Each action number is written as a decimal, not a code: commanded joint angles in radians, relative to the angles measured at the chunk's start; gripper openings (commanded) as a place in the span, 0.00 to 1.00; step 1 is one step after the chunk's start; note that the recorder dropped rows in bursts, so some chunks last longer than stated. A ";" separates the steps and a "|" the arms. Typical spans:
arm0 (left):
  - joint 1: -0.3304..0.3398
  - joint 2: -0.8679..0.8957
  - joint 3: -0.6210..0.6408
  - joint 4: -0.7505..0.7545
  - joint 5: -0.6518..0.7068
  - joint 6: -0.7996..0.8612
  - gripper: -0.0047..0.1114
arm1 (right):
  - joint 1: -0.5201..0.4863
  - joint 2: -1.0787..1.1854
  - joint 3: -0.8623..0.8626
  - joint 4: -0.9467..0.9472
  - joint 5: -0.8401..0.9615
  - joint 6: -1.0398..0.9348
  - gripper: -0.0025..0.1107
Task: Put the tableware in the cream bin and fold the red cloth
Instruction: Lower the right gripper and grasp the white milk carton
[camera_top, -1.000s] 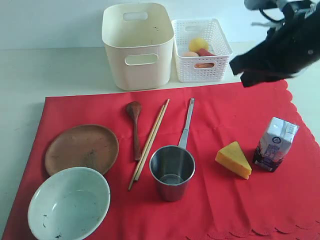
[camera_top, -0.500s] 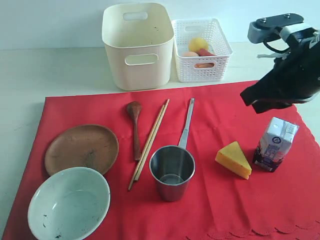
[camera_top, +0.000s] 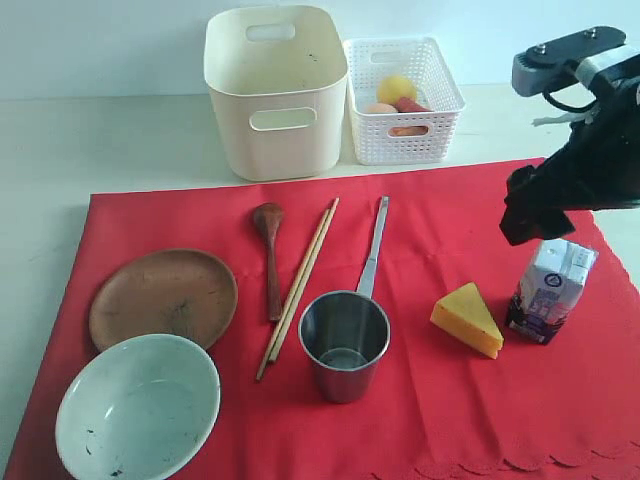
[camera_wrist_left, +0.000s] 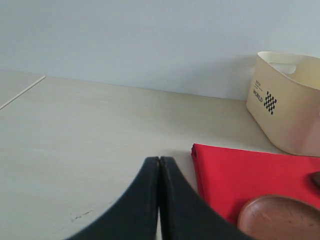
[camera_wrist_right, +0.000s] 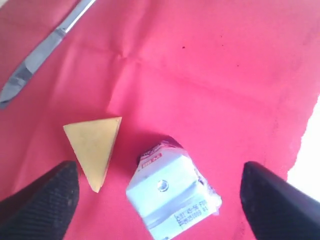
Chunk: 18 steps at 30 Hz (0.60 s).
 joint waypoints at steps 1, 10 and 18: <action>0.000 -0.005 -0.003 -0.006 -0.012 0.000 0.05 | 0.001 0.071 0.004 -0.023 0.003 0.018 0.76; 0.000 -0.005 -0.003 -0.006 -0.012 0.000 0.05 | 0.001 0.157 0.004 -0.035 0.040 0.016 0.76; 0.000 -0.005 -0.003 -0.006 -0.012 0.000 0.05 | 0.001 0.194 0.004 -0.082 0.044 0.044 0.72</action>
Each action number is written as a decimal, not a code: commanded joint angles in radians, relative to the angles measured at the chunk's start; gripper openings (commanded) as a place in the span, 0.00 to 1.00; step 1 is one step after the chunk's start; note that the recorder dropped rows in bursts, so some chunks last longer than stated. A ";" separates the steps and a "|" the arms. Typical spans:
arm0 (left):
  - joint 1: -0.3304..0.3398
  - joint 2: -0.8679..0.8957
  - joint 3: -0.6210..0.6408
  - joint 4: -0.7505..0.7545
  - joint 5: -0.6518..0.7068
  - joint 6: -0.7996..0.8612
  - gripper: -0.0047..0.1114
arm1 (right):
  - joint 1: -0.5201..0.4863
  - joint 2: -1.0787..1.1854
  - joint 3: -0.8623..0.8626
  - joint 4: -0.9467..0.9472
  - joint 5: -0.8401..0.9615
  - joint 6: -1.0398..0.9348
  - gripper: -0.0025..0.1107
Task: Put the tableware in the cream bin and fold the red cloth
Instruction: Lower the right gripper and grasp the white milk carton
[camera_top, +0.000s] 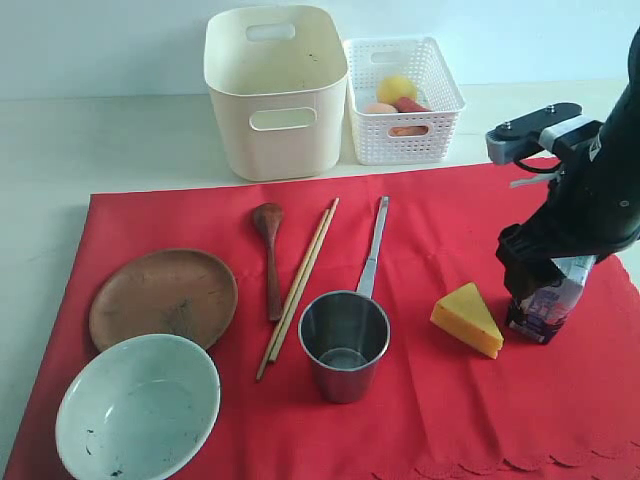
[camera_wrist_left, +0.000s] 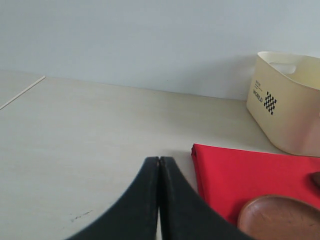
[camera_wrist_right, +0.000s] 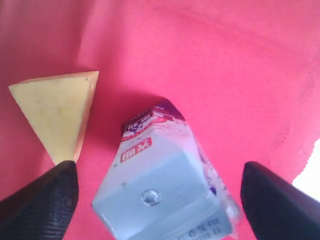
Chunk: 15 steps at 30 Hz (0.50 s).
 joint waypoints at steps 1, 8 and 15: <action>0.000 -0.005 -0.003 -0.006 -0.012 0.000 0.05 | 0.001 0.018 0.002 -0.016 0.003 0.010 0.70; 0.000 -0.005 -0.003 -0.006 -0.012 0.000 0.05 | 0.001 0.029 0.002 -0.014 0.007 0.010 0.41; 0.000 -0.005 -0.003 -0.006 -0.012 0.000 0.05 | 0.001 0.025 0.002 0.022 0.007 0.008 0.13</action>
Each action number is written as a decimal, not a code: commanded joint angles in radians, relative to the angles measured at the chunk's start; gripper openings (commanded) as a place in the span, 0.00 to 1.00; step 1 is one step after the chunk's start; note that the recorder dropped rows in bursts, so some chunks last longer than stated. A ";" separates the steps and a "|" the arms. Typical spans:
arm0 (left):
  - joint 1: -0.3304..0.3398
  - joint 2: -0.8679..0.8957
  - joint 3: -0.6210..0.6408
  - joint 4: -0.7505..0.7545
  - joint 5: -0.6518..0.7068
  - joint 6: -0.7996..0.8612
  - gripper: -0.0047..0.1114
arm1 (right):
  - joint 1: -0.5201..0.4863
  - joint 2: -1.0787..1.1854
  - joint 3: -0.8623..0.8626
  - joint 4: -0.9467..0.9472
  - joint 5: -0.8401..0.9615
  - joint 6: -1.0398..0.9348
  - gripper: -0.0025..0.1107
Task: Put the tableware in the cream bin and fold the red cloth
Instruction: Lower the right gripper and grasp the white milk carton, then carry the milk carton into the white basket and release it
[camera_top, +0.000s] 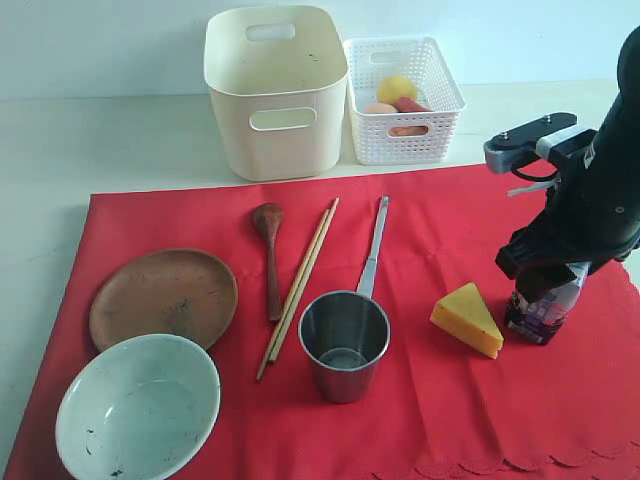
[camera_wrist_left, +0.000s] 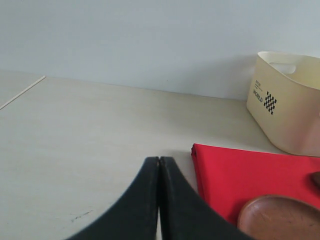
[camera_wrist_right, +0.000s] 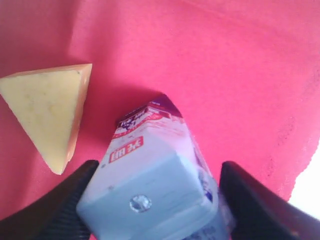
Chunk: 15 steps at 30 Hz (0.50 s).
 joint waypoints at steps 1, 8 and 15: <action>0.000 -0.005 -0.003 -0.006 -0.012 0.000 0.05 | 0.001 -0.003 0.002 0.031 0.001 0.000 0.09; 0.000 -0.005 -0.003 -0.006 -0.012 0.000 0.05 | 0.001 -0.065 0.002 0.031 0.001 0.000 0.02; 0.000 -0.005 -0.003 -0.006 -0.012 0.000 0.05 | 0.001 -0.164 0.002 0.031 -0.066 0.000 0.02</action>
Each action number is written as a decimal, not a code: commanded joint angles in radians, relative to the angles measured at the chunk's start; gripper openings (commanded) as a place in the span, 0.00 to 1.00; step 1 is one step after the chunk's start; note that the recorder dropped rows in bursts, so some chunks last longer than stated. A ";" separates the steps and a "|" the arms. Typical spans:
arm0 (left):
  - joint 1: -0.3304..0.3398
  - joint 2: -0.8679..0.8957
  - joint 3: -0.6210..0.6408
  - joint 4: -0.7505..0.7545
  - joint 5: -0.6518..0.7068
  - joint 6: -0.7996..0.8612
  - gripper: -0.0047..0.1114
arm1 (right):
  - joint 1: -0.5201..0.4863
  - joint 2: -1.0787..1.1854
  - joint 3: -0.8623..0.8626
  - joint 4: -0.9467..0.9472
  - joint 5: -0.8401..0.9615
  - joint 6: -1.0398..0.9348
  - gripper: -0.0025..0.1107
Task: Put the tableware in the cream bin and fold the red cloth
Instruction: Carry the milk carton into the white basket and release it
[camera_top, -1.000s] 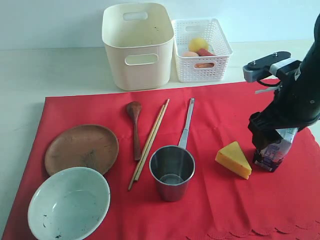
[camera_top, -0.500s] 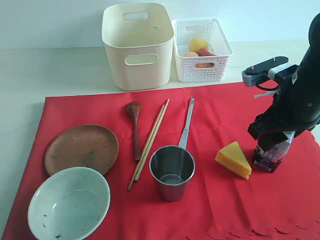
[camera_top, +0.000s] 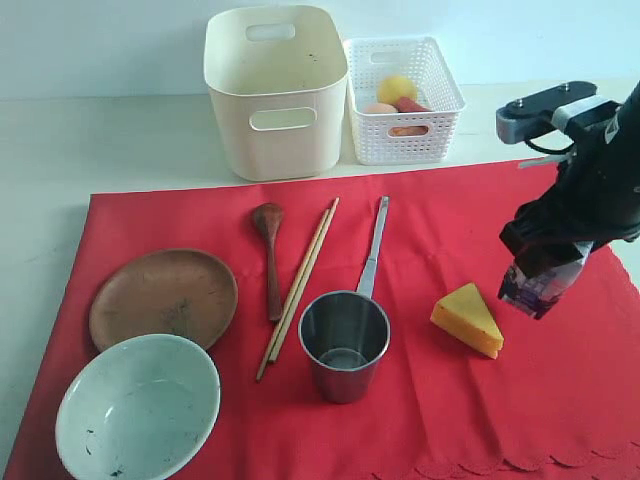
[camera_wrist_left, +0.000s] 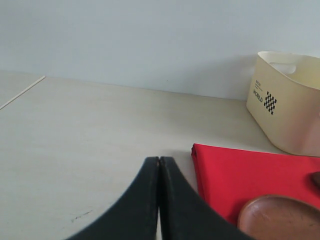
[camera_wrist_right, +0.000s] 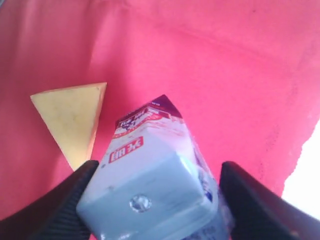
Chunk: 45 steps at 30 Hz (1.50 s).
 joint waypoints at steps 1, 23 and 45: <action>0.000 -0.005 -0.003 -0.006 -0.012 0.000 0.05 | 0.001 -0.068 0.002 0.000 -0.079 -0.001 0.02; 0.000 -0.005 -0.003 -0.006 -0.012 0.000 0.05 | 0.001 0.130 -0.235 -0.012 -0.534 -0.001 0.02; 0.000 -0.005 -0.003 -0.006 -0.012 0.000 0.05 | -0.004 0.633 -0.800 -0.019 -0.544 0.067 0.02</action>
